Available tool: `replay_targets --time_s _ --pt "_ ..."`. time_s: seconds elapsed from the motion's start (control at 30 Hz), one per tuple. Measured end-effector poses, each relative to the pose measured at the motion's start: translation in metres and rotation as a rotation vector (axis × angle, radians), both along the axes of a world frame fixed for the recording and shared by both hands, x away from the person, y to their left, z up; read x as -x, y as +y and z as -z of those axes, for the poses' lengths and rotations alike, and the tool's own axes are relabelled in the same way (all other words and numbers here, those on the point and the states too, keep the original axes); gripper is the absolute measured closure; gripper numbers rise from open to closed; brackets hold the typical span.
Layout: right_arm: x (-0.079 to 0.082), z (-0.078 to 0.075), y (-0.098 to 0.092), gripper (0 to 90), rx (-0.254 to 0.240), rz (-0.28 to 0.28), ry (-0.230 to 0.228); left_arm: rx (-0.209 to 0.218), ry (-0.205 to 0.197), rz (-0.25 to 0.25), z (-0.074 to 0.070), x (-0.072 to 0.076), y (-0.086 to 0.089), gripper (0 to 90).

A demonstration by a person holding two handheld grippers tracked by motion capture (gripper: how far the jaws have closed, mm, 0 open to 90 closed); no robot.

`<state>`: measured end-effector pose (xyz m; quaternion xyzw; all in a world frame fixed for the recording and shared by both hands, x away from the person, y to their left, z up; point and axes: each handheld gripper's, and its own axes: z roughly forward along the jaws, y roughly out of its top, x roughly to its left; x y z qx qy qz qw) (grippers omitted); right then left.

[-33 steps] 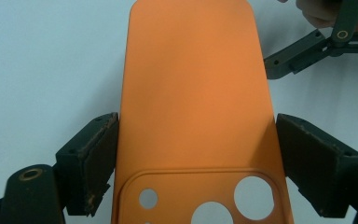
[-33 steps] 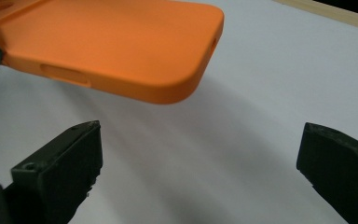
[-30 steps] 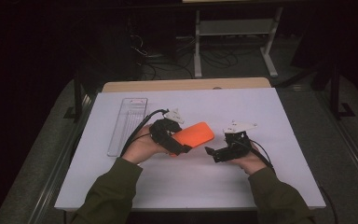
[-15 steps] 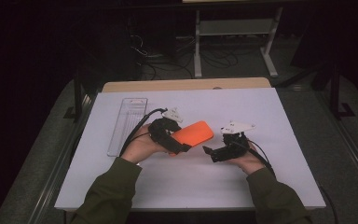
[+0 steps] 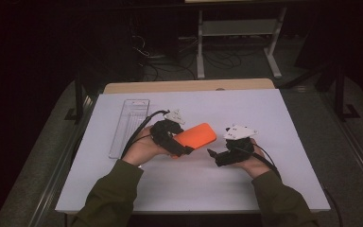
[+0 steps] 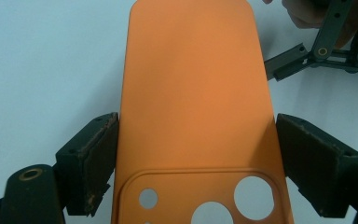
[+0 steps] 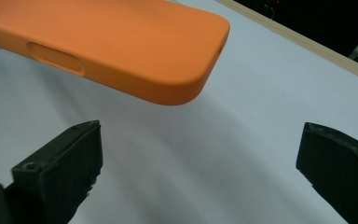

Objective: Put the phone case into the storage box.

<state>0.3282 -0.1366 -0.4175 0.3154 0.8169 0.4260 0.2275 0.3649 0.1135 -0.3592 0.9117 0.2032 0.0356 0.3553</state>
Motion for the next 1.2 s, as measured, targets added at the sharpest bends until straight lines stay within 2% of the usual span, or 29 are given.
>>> replay_targets --time_s 0.27,0.33,0.47,0.73,1.03,1.07,1.2 --pt "0.002 -0.002 -0.001 0.0 0.023 0.002 -0.033 -0.008 0.002 0.009 0.001 0.001 -0.001 16.1" --pt "0.003 -0.003 -0.002 0.0 0.031 0.004 -0.059 -0.002 0.008 0.004 0.002 0.001 -0.002 16.1" --pt "0.004 -0.004 -0.003 0.0 0.036 0.006 -0.07 -0.002 0.013 0.004 0.002 0.002 -0.003 16.2" --pt "0.007 -0.007 -0.001 0.0 0.096 0.003 -0.127 -0.004 0.013 0.004 0.002 0.001 -0.002 16.1" --pt "0.009 -0.008 0.001 0.0 0.14 0.0 -0.18 -0.006 0.016 0.004 0.003 0.002 -0.003 16.1" --pt "0.01 -0.008 0.001 0.0 0.156 -0.008 -0.204 -0.008 0.014 0.005 0.003 0.002 -0.003 16.1" --pt "0.011 -0.009 0.002 0.0 0.17 -0.007 -0.225 -0.01 0.008 0.01 0.003 0.001 -0.003 16.1"
